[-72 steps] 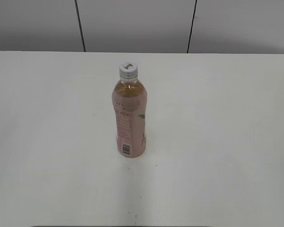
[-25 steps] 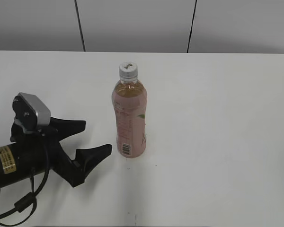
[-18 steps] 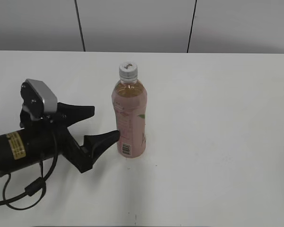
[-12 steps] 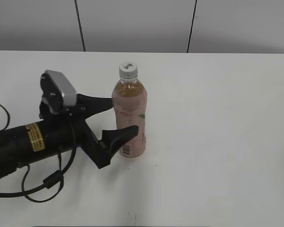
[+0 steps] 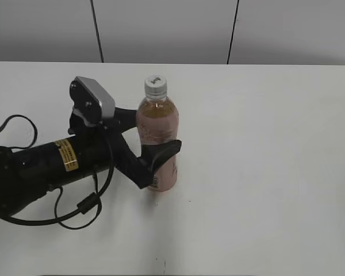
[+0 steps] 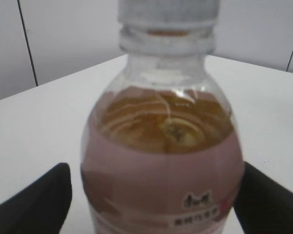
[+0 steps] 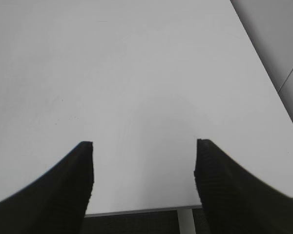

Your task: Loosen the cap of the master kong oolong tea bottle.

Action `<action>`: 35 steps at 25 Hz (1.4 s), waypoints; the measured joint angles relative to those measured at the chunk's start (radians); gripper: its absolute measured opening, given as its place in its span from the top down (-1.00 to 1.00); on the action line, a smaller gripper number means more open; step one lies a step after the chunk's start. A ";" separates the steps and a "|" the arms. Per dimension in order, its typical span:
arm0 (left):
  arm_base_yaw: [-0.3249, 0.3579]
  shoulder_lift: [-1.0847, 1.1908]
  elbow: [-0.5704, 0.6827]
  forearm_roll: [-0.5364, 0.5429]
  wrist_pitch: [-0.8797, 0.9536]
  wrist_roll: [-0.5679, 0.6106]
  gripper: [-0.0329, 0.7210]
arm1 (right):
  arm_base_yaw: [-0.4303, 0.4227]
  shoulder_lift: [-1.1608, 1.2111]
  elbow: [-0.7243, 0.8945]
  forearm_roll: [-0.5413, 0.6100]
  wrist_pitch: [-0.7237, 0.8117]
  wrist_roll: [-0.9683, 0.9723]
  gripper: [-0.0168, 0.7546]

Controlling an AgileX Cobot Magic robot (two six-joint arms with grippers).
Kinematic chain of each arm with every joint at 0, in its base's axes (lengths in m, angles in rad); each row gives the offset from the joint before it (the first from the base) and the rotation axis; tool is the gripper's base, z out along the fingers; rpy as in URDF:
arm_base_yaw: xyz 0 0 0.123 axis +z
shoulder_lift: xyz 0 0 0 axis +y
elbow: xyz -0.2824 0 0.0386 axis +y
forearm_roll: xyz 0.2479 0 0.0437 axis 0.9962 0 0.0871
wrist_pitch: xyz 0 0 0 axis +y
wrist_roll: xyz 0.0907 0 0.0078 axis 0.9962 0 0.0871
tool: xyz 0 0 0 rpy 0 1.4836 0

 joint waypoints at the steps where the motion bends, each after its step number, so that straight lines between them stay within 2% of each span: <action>1: 0.000 0.019 -0.003 0.003 -0.007 0.000 -0.66 | 0.000 0.000 0.000 0.000 0.000 0.000 -0.32; 7: 0.000 0.079 -0.007 -0.004 -0.073 -0.001 -0.60 | 0.000 0.000 0.000 0.000 -0.001 0.000 -0.32; 13: -0.001 0.082 -0.007 -0.009 -0.084 -0.001 -0.11 | 0.000 0.000 0.000 0.000 -0.001 0.000 -0.32; 35: -0.001 0.082 -0.008 -0.001 -0.084 -0.001 -0.11 | 0.000 0.000 0.000 0.000 -0.001 0.000 -0.32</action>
